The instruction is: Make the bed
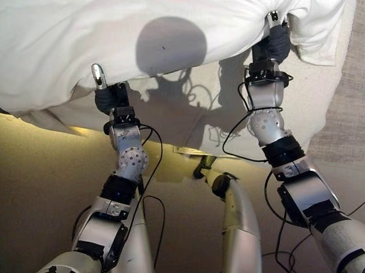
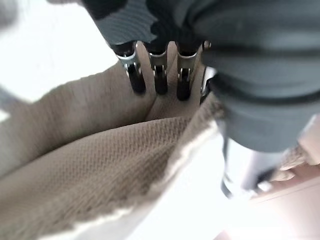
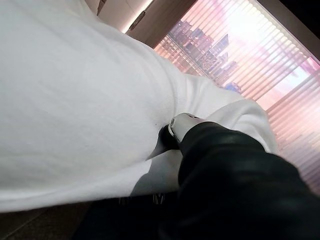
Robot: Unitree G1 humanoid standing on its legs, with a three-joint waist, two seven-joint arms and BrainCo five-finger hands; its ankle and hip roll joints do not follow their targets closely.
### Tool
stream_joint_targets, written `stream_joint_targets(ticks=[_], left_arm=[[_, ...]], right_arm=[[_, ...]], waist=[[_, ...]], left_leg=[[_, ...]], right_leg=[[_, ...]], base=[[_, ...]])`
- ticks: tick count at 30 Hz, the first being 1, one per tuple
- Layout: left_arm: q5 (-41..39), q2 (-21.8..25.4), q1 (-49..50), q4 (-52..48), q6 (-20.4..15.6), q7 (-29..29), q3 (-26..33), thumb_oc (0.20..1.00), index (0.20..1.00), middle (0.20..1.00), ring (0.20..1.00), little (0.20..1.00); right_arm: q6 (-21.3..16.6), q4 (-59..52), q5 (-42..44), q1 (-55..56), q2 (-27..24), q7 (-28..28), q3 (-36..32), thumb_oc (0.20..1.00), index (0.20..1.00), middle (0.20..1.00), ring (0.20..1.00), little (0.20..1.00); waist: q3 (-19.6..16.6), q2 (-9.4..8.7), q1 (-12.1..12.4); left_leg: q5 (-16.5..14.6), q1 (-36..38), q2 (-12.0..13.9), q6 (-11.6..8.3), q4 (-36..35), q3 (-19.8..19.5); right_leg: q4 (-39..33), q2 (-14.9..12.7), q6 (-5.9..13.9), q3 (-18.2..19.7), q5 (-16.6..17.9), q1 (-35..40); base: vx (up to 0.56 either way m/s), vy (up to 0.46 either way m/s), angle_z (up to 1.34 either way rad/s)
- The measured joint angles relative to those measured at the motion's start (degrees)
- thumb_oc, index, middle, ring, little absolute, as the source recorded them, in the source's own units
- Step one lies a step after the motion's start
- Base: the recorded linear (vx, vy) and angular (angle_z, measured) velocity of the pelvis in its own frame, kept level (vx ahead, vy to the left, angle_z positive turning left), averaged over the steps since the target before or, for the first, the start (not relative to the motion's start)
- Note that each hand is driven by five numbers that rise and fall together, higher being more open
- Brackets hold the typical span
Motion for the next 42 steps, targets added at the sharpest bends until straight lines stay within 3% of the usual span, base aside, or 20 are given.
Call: stream_joint_targets(ticks=[17, 24, 27, 28, 29, 31, 32, 34, 35, 36, 38, 42], left_arm=[[7.24, 4.88, 1.56, -0.04, 3.98, 0.07, -1.25, 0.2, 0.2, 0.2, 0.2, 0.2], [14.9, 7.69, 11.13, -8.38, 6.26, -1.81, 3.66, 0.2, 0.2, 0.2, 0.2, 0.2], [17.59, 9.1, 16.09, -10.66, 6.77, -2.47, 5.25, 0.2, 0.2, 0.2, 0.2, 0.2], [18.03, 9.27, 17.65, -11.16, 6.79, -2.43, 5.52, 0.2, 0.2, 0.2, 0.2, 0.2], [18.48, 9.23, 18.53, -11.11, 6.85, -2.43, 5.61, 0.2, 0.2, 0.2, 0.2, 0.2], [19.66, 8.99, 19.86, -11.95, 6.86, -2.41, 6.09, 0.2, 0.2, 0.2, 0.2, 0.2], [20.26, 8.91, 19.61, -12.35, 7.3, -2.6, 6.28, 0.2, 0.2, 0.2, 0.2, 0.2], [20.41, 9.58, 19.59, -14.24, 7.26, -2.85, 6.32, 0.2, 0.2, 0.2, 0.2, 0.2], [20.45, 9.62, 19.08, -13.84, 7.3, -3.17, 6.26, 0.2, 0.2, 0.2, 0.2, 0.2], [20.49, 9.78, 19.76, -14.11, 7.5, -3.29, 5.91, 0.2, 0.2, 0.2, 0.2, 0.2], [22.17, 9.95, 20.51, -14.55, 7.96, -4.27, 5.24, 0.2, 0.2, 0.2, 0.2, 0.2], [23.24, 12.19, 21.39, -16.12, 9.53, -5.75, 4.78, 0.2, 0.2, 0.2, 0.2, 0.2]], right_arm=[[1.32, -0.09, -1.34, 0.55, -0.28, 0.97, -1.2, 0.2, 0.2, 0.2, 0.2, 0.2], [3.48, -7.52, -5.34, 12.94, -0.31, 2.91, -3.09, 0.2, 0.2, 0.2, 0.2, 0.2], [5.21, -9.45, -7.86, 18.97, -0.2, 3.92, -2.88, 0.2, 0.2, 0.2, 0.2, 0.2], [5.46, -9.52, -8.5, 19.95, 0.11, 4.3, -2.88, 0.2, 0.2, 0.2, 0.2, 0.2], [5.55, -9.59, -8.87, 20.77, 0.3, 4.59, -2.9, 0.2, 0.2, 0.2, 0.2, 0.2], [5.76, -10.98, -9.55, 22.84, 0.67, 4.72, -2.9, 0.2, 0.2, 0.2, 0.2, 0.2], [5.82, -12.05, -10.18, 25.17, 0.52, 5.11, -3.62, 0.2, 0.2, 0.2, 0.2, 0.2], [5.86, -14.48, -11.04, 28.4, 0.3, 5.7, -4.19, 0.2, 0.2, 0.2, 0.2, 0.2], [6.0, -15.17, -11.67, 30.06, 0.34, 6.05, -4.64, 0.2, 0.2, 0.2, 0.2, 0.2], [6.5, -16.61, -11.95, 32.45, 0.34, 6.07, -4.95, 0.2, 0.2, 0.2, 0.2, 0.2], [7.02, -18.36, -12.51, 36.31, 0.64, 6.24, -6.34, 0.2, 0.2, 0.2, 0.2, 0.2], [7.3, -19.4, -12.88, 39.61, 2.9, 6.3, -8.31, 0.2, 0.2, 0.2, 0.2, 0.2]], waist=[[0.04, 0.07, 0.16], [0.3, 0.48, 1.31], [0.37, 0.76, 1.74], [0.38, 0.77, 2.94], [0.39, 0.78, 4.58], [0.33, 1.28, 4.84], [0.39, 2.07, 3.68], [0.35, 2.15, 2.72], [0.42, 2.14, 2.71], [0.5, 2.29, 2.81], [0.68, 2.94, 0.87], [0.69, 3.0, -0.14]], left_leg=[[-0.06, 0.04, -0.64, 0.0, 0.67, 1.23], [-0.48, 1.75, -1.3, 0.59, 1.42, 2.86], [-1.22, 4.8, -1.32, 1.03, 1.36, 3.16], [-2.67, 5.75, -1.83, 0.36, 2.76, 1.68], [-5.8, 6.43, -3.19, -1.33, 5.49, -2.36], [-6.73, 8.22, -3.9, -1.57, 5.68, -3.06], [-5.97, 9.38, -2.86, 0.39, 2.11, -0.95], [-4.59, 9.56, -1.65, 3.35, 1.44, 1.89], [-4.35, 9.57, -1.89, 3.2, 2.15, 2.27], [-3.8, 10.1, -3.29, 3.81, 2.28, 3.49], [-5.43, 9.26, -6.18, 2.78, 5.9, 2.64], [-8.91, 8.76, -9.29, 5.23, 11.67, 4.23]], right_leg=[[1.04, -0.94, 0.13, 1.5, -0.08, -1.26], [2.03, -1.69, 0.56, 3.17, -0.56, -0.51], [2.06, -1.65, 0.98, 3.62, -1.38, 2.36], [2.23, -1.46, 0.87, 4.08, -1.54, 3.29], [2.52, -1.09, 0.95, 5.43, -1.62, 3.97], [2.66, -1.0, 2.06, 6.03, -2.11, 5.93], [2.1, -2.54, 2.86, 5.48, -2.31, 8.67], [0.92, -3.72, 4.31, 4.92, -2.49, 10.68], [0.31, -4.6, 4.7, 5.06, -2.02, 11.25], [0.02, -6.22, 5.96, 5.32, -1.73, 12.04], [1.28, -10.03, 7.98, 5.08, -2.77, 13.81], [-4.2, -12.67, 11.43, 5.47, 0.08, 18.34]], base=[[0.0, 0.0, 0.0], [0.0, 0.003, 0.01], [0.0, 0.045, 0.03], [0.01, 0.086, -0.24], [-0.01, 0.156, -0.37], [-0.02, 0.153, 0.11], [-0.03, 0.112, 0.8], [-0.06, 0.353, 0.78], [-0.04, 0.546, 0.44], [-0.01, 0.298, 0.29], [0.04, 0.349, 0.61], [0.05, 0.39, 0.23]])
